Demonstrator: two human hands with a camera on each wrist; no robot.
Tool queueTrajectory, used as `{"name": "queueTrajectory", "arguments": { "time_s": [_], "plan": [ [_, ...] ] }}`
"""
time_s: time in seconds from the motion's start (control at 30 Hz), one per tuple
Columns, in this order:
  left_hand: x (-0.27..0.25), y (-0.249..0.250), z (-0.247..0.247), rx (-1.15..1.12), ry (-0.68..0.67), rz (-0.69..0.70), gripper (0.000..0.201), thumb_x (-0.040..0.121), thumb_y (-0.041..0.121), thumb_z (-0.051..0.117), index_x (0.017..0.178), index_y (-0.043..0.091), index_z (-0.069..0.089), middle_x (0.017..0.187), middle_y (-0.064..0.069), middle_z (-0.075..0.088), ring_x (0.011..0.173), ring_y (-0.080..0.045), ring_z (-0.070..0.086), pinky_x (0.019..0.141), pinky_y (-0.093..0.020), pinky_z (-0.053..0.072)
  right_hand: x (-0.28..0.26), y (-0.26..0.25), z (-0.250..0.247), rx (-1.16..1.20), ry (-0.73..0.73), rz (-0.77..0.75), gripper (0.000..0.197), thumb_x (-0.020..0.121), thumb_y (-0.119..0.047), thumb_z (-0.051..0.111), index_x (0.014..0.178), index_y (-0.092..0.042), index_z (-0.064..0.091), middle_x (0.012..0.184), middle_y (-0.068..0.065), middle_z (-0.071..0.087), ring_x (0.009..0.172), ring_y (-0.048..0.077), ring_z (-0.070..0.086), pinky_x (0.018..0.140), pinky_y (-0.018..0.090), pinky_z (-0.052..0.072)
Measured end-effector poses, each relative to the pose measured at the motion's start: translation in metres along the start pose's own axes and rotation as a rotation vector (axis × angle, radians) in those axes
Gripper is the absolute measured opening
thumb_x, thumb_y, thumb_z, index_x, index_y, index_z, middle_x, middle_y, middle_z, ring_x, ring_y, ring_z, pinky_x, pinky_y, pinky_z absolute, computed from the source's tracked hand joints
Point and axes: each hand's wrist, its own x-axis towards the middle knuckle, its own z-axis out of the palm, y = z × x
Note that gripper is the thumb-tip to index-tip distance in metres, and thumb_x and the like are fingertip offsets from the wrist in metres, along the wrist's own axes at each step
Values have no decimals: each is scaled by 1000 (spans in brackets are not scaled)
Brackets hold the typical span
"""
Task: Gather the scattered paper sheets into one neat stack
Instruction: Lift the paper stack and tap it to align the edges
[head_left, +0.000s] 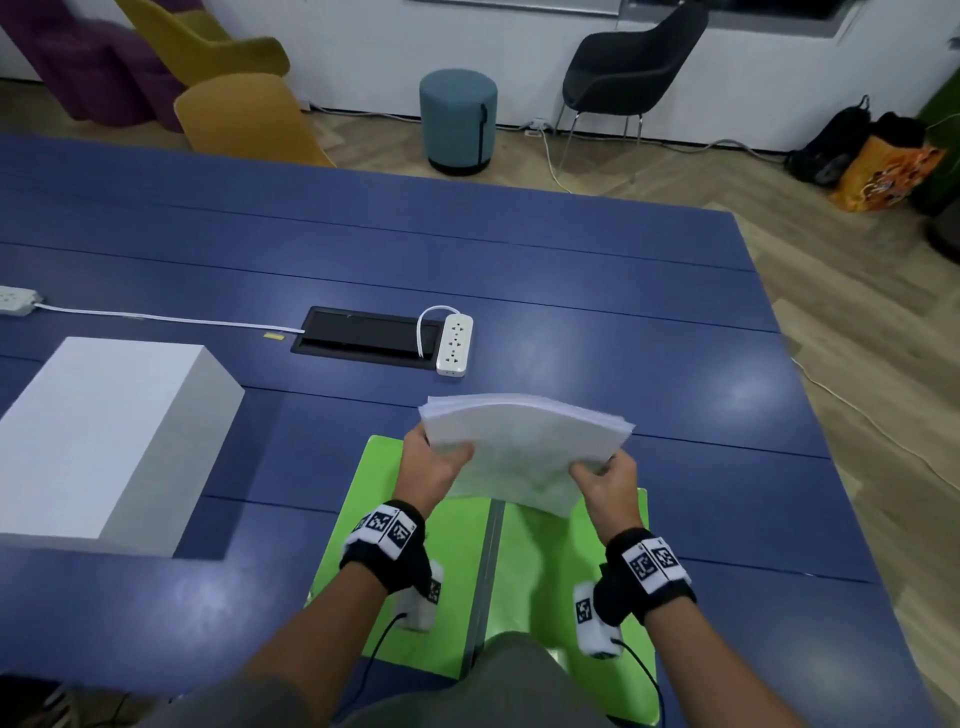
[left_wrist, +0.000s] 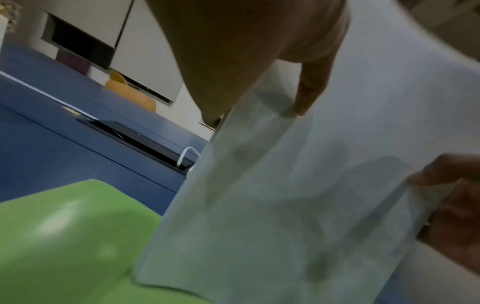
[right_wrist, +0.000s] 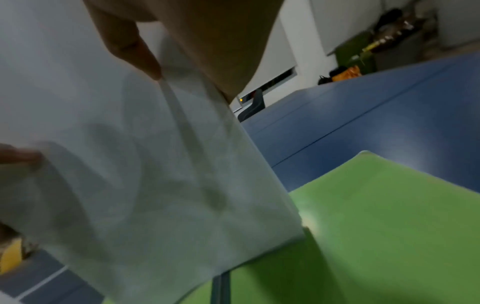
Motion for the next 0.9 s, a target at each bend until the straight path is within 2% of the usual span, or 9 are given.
{"name": "queueTrajectory", "arguments": {
  "time_s": [0.13, 0.23, 0.37, 0.5, 0.6, 0.67, 0.77, 0.83, 0.9],
  "plan": [
    [5, -5, -2, 35, 9, 12, 45, 71, -13, 71, 108, 8, 55, 95, 2, 67, 85, -5, 66, 78, -21, 54, 4, 0, -4, 2, 1, 7, 33, 63, -3, 56, 95, -3, 60, 83, 4, 68, 70, 3, 64, 65, 17, 50],
    [0, -16, 8, 116, 10, -46, 44, 71, -11, 71, 108, 6, 55, 99, -9, 67, 91, -23, 65, 84, -33, 54, 5, 12, 1, -41, -11, 91, 33, 69, 1, 60, 102, 1, 59, 90, 8, 68, 80, 19, 65, 70, 28, 51],
    [2, -10, 12, 166, -7, 35, 31, 78, -3, 67, 102, 16, 62, 95, -3, 69, 86, -20, 66, 82, -32, 53, 8, 8, -6, 0, 32, 106, 33, 77, 17, 56, 102, -6, 59, 94, 3, 68, 84, 19, 64, 73, 32, 49],
    [5, 14, 10, 429, -197, 219, 22, 73, 18, 62, 92, 30, 61, 81, 4, 69, 78, -22, 65, 76, -32, 54, 13, -15, -34, -20, 217, -115, 79, 70, 12, 72, 132, -20, 35, 129, 1, 47, 117, 12, 48, 100, 21, 40],
    [4, 40, 17, 766, -227, 375, 22, 67, 34, 55, 88, 31, 49, 67, 0, 59, 72, -29, 54, 67, -34, 48, 22, -27, -54, -265, 126, -294, 95, 64, -4, 82, 137, -39, 33, 145, -11, 35, 135, 13, 33, 109, 29, 32],
    [1, 55, 23, 850, -243, 444, 25, 67, 33, 57, 90, 34, 48, 68, 0, 60, 75, -30, 55, 66, -34, 46, 27, -28, -57, -367, -69, -256, 75, 62, -11, 81, 124, -43, 53, 130, -16, 54, 125, 19, 47, 101, 40, 44],
    [-1, 67, 29, 973, -276, 513, 17, 73, 31, 62, 89, 35, 59, 74, 1, 66, 82, -29, 61, 69, -33, 47, 21, -27, -54, -193, -96, -102, 30, 64, 3, 80, 75, -24, 74, 73, -11, 67, 72, 12, 59, 74, 34, 50],
    [0, 69, 19, 989, -297, 455, 20, 76, 38, 65, 96, 40, 65, 83, 7, 71, 89, -23, 63, 75, -34, 49, 17, -25, -56, -90, -28, -54, 24, 63, 9, 79, 63, -14, 71, 66, -3, 64, 64, 12, 56, 67, 31, 46],
    [6, 60, -10, 993, -279, 316, 30, 72, 43, 69, 101, 48, 63, 89, 16, 70, 93, -16, 63, 82, -34, 50, 15, -21, -61, -24, 3, -44, 24, 63, 11, 78, 66, -12, 71, 66, -3, 67, 62, 11, 58, 64, 25, 48]
  ]
}}
